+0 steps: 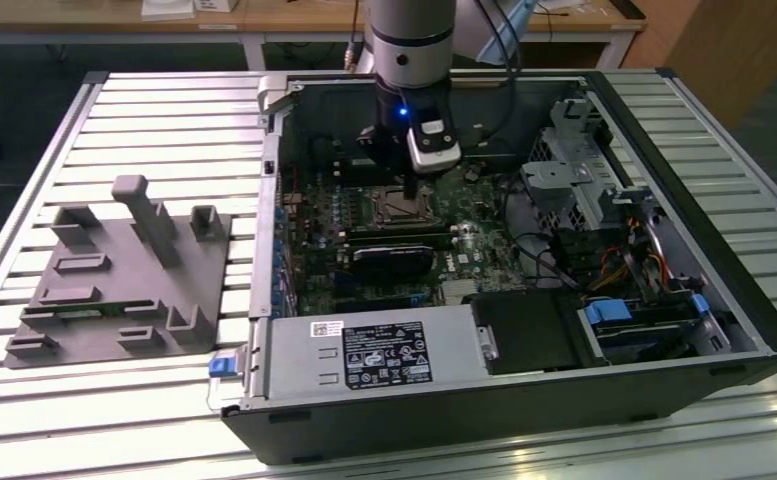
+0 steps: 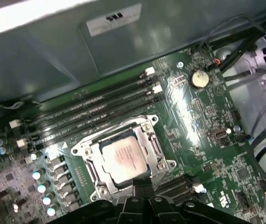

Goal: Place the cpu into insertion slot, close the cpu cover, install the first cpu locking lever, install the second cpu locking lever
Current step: 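Install the second cpu locking lever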

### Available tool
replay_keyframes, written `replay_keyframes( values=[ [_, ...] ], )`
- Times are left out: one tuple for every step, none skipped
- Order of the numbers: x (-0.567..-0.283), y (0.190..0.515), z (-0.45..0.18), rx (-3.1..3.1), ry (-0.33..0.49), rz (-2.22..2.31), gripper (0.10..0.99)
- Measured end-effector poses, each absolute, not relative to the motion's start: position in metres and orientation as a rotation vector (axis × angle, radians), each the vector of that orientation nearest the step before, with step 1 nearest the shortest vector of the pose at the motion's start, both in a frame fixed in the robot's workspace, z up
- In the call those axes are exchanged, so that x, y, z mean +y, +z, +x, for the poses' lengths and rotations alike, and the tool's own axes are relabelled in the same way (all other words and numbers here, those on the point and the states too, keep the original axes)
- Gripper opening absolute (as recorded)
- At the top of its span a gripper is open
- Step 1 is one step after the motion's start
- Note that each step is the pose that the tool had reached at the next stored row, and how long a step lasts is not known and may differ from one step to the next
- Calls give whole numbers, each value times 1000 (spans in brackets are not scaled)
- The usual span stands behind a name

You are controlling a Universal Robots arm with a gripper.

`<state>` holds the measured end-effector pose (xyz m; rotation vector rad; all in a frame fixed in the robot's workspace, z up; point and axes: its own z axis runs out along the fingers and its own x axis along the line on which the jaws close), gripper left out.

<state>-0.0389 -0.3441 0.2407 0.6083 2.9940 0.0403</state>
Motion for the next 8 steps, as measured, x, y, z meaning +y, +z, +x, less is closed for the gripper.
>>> replay_keyframes(
  values=[
    [-346, 241, -39, 2994, 40, 608, 106],
    [-348, 241, -39, 2994, 40, 608, 106],
    [-350, 241, -39, 2994, 40, 608, 106],
    [-352, 241, -39, 2994, 40, 608, 106],
    [-355, 241, -39, 2994, 40, 608, 106],
    [-357, 241, -39, 2994, 40, 608, 106],
    [-359, 241, -39, 2994, 40, 608, 106],
    [-361, 241, -39, 2994, 40, 608, 106]
  ],
)
